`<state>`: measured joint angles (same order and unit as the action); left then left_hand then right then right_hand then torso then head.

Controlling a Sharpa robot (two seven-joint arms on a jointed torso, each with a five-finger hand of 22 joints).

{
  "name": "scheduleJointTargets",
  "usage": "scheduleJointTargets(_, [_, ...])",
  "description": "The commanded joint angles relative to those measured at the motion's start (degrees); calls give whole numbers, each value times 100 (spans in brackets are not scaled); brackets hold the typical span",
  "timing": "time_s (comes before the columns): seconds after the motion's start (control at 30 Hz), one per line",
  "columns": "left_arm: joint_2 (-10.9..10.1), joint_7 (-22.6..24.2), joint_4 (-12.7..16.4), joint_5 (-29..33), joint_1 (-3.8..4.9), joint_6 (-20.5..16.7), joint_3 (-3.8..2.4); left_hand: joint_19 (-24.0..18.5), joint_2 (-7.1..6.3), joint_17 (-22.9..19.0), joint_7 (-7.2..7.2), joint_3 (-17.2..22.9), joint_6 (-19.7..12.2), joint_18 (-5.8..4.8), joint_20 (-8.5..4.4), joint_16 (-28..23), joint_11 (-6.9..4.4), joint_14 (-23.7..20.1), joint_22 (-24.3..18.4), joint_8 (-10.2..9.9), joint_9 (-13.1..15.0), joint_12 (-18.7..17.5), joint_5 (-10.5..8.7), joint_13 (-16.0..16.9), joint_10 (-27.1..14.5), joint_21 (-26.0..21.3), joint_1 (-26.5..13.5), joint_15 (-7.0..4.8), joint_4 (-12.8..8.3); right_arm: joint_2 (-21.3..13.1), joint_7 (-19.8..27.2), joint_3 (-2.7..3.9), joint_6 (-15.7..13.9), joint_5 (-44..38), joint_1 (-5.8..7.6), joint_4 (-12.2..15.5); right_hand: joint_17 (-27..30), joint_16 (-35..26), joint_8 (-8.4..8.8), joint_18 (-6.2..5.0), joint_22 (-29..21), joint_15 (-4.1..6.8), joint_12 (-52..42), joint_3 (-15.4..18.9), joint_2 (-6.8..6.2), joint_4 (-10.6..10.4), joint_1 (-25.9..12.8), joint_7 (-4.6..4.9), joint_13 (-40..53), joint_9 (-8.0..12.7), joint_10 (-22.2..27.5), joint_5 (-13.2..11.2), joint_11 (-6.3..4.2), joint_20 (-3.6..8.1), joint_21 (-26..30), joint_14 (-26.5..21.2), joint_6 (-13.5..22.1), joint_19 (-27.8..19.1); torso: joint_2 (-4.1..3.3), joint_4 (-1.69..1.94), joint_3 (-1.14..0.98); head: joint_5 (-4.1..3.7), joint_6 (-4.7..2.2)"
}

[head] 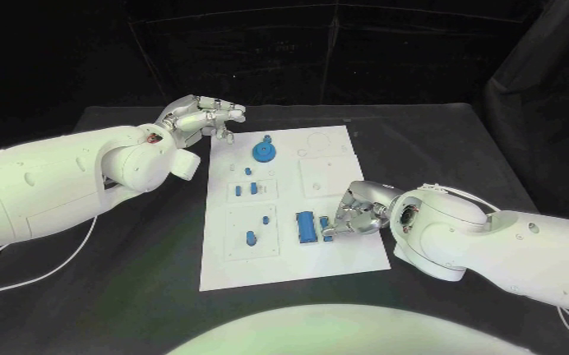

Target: Assemble the parts on the task board

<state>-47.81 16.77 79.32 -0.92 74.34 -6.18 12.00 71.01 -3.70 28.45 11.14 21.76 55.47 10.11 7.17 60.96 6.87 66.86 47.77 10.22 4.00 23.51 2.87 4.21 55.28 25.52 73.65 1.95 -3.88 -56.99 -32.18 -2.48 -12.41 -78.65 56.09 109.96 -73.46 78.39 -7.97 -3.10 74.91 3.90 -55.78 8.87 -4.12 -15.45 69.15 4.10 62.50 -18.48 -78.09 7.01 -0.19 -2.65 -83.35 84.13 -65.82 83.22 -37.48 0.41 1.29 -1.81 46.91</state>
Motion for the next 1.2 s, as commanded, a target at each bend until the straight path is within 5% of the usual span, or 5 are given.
scheduleJointTargets(0.03, [5,-13,0,19,8,84,-4,2,30,-10,-6,32,-32,28,17,-36,4,-52,-10,34,1,19,11,-8,-54,-32,23,-8,-19,-22,198,1,413,26,6,35,2,-26,-4,53,567,-5,12,33,6,35,95,7,8,-15,35,-34,2,-4,17,275,55,-30,5,-4,5,-10,-6])
scheduleJointTargets(0.57, [15,-34,-8,19,7,96,-3,2,31,-11,-6,32,-33,28,17,-36,4,-53,-10,34,1,19,11,-8,-55,-33,24,-8,-20,35,94,0,537,39,6,-126,-13,-18,-15,56,579,-5,-2,54,108,20,132,5,26,-38,29,-39,2,-5,11,279,48,-21,-6,6,11,-19,-9])
scheduleJointTargets(0.83, [11,-51,-4,19,7,109,-3,-1,33,-14,-3,38,-42,28,18,-37,7,-59,-13,37,0,20,11,-9,-64,-36,29,-6,-25,162,-17,0,521,75,6,-375,-33,-7,-43,60,597,4,-12,80,322,-22,149,-9,41,-78,15,54,-10,2,0,285,21,-8,-3,8,9,1,15])
scheduleJointTargets(1.2, [23,-113,-11,16,8,154,-3,-4,44,-20,0,61,-57,28,18,-37,9,-70,-19,48,0,26,12,-11,-79,-40,57,-5,-44,252,-82,0,1361,111,8,-509,57,-91,-16,29,482,-10,98,125,347,423,725,25,-11,-118,92,173,11,-6,99,261,109,-104,4,0,7,-12,14])
